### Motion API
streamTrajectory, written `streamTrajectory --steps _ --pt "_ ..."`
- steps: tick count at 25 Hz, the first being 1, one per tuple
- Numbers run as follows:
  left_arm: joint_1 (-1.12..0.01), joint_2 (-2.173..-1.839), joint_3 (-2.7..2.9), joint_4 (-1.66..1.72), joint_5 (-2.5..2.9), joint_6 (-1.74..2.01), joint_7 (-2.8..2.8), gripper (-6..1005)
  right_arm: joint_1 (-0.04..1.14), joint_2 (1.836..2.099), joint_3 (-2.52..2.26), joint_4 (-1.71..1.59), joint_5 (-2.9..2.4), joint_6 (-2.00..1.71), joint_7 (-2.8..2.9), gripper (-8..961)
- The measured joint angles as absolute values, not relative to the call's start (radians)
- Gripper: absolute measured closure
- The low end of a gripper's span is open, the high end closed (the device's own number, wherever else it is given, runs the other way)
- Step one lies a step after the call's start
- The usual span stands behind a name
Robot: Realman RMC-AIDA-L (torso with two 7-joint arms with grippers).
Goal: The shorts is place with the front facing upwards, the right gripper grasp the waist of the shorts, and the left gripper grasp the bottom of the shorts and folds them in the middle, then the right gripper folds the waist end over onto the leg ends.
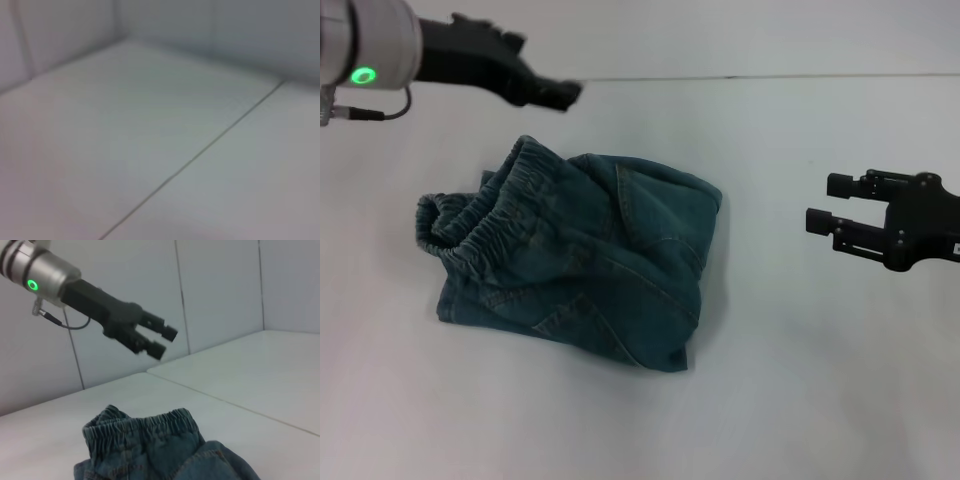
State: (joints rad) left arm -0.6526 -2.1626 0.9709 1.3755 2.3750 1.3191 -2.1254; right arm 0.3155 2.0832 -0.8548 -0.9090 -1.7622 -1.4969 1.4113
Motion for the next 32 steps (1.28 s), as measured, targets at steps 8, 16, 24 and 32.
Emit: streamTrajectory --steps 8,16,24,32 --pt "-0.546 -2.17 0.871 1.305 2.11 1.441 -1.903 62 0.336 2.077 -0.858 -0.909 -1.764 -1.525 1.424 292" --pt "-0.405 -2.175 0.782 1.075 1.946 1.535 -1.603 59 0.35 2.085 -0.864 -0.894 -1.801 -1.529 1.436 255" --pt "-0.336 -2.175 0.621 0.807 1.892 1.626 -1.307 59 0.364 2.087 -0.869 -0.842 -1.817 -1.549 1.429 255" --pt "-0.315 -2.173 0.579 0.738 1.946 1.617 -1.249 61 0.384 2.089 -0.888 -0.79 -1.82 -1.552 1.408 254"
